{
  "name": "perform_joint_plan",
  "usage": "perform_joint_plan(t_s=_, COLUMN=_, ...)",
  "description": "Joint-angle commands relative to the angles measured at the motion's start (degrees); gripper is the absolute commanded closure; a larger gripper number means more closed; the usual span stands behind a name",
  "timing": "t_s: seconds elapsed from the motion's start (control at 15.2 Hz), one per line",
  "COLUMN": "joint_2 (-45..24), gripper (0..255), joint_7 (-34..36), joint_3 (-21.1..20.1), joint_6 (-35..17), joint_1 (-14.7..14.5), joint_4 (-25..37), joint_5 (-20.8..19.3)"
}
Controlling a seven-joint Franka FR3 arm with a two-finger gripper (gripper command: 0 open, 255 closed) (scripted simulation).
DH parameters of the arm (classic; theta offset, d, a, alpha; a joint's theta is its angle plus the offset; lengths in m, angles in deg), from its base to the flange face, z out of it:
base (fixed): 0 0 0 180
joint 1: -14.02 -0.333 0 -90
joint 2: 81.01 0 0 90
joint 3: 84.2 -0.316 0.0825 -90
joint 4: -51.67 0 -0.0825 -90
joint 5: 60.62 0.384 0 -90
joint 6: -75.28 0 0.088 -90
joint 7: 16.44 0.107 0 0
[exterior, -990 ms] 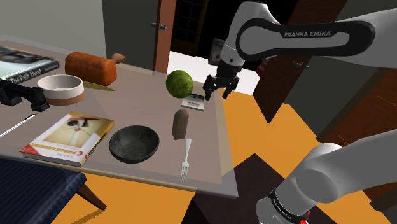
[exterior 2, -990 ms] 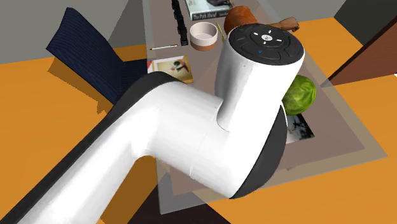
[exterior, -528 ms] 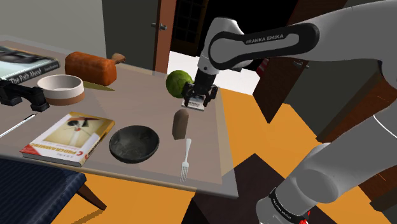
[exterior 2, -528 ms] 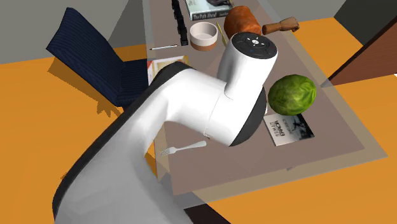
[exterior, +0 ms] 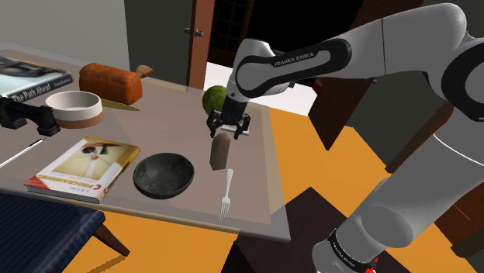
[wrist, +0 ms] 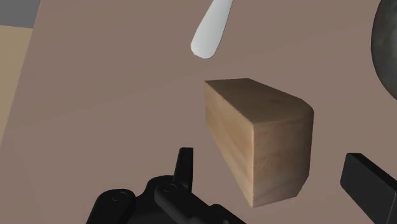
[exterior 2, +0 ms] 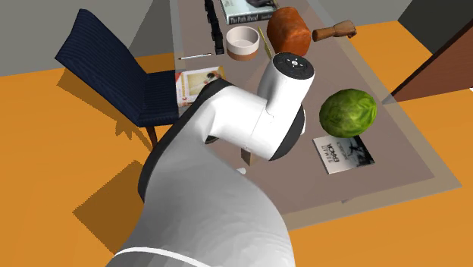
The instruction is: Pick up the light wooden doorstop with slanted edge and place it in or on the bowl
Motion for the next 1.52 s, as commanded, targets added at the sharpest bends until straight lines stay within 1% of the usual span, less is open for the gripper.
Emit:
perform_joint_plan(t_s=0.0, joint_2=-0.7, gripper=0, joint_7=0.1, joint_3=-0.1, joint_6=-1.6, joint_1=-0.1, joint_4=-0.9, joint_5=0.0)
perform_joint_plan(t_s=0.13, joint_2=-1.3, gripper=0, joint_7=0.2, joint_3=-0.2, joint_6=-2.8, joint_1=-0.2, joint_4=-1.4, joint_5=-0.1)
perform_joint_plan(t_s=0.66, joint_2=-1.4, gripper=0, joint_7=0.2, joint_3=-0.2, joint_6=-2.8, joint_1=-0.2, joint_4=-1.4, joint_5=-0.1)
perform_joint_plan(t_s=0.73, joint_2=-1.4, gripper=255, joint_7=0.2, joint_3=-0.2, joint_6=-2.8, joint_1=-0.2, joint_4=-1.4, joint_5=-0.1)
perform_joint_plan(t_s=1.32, joint_2=-1.4, gripper=255, joint_7=0.2, joint_3=-0.2, joint_6=-2.8, joint_1=-0.2, joint_4=-1.4, joint_5=-0.1)
perform_joint_plan(t_s=1.45, joint_2=-0.5, gripper=255, joint_7=0.3, joint_3=-0.2, joint_6=-1.3, joint_1=-0.2, joint_4=-0.7, joint_5=0.0)
